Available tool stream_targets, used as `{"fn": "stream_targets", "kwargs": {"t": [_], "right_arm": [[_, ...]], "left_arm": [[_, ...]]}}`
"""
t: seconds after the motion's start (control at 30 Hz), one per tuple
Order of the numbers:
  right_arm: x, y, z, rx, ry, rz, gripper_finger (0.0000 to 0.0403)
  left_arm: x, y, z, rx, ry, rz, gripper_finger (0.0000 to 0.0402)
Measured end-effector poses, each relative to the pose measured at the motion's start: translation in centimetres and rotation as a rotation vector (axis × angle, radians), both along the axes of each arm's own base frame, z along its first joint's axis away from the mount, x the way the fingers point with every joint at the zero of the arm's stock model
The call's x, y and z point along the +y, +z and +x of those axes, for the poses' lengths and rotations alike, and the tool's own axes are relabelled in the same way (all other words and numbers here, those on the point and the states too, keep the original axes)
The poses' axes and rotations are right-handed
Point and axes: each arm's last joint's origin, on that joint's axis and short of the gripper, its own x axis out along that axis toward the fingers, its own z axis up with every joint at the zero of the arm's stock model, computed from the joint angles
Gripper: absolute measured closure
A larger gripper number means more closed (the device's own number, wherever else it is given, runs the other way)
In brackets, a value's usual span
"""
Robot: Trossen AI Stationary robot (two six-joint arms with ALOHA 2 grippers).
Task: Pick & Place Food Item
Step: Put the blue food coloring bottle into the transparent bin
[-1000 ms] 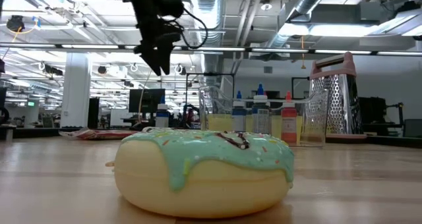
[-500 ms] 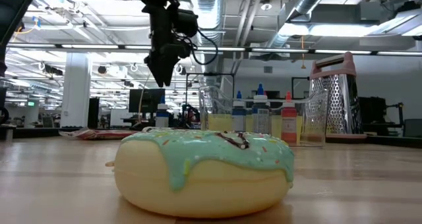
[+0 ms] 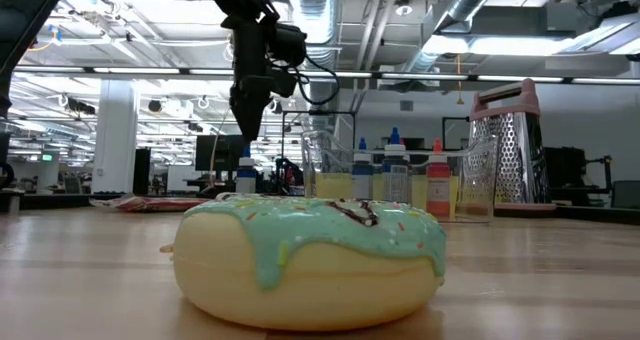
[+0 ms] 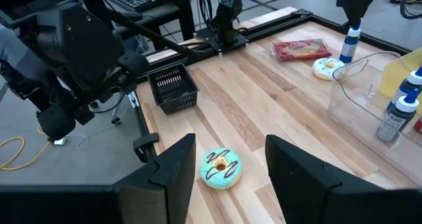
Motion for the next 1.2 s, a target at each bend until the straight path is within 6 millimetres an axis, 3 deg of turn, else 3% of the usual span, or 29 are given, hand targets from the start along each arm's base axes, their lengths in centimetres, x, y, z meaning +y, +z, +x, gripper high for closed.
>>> {"fn": "stream_targets", "kwargs": {"t": [0.43, 1.2], "right_arm": [[0.2, 0.0, -0.1, -0.005, 0.004, 0.02, 0.0228], [0.2, 0.0, -0.1, 0.0, 0.001, 0.037, 0.0228]], "left_arm": [[-0.4, -3.0, -0.2, 0.039, -0.095, -0.013, 0.0164], [0.5, -3.1, 0.2, -0.03, -0.093, 0.06, 0.0165]]}}
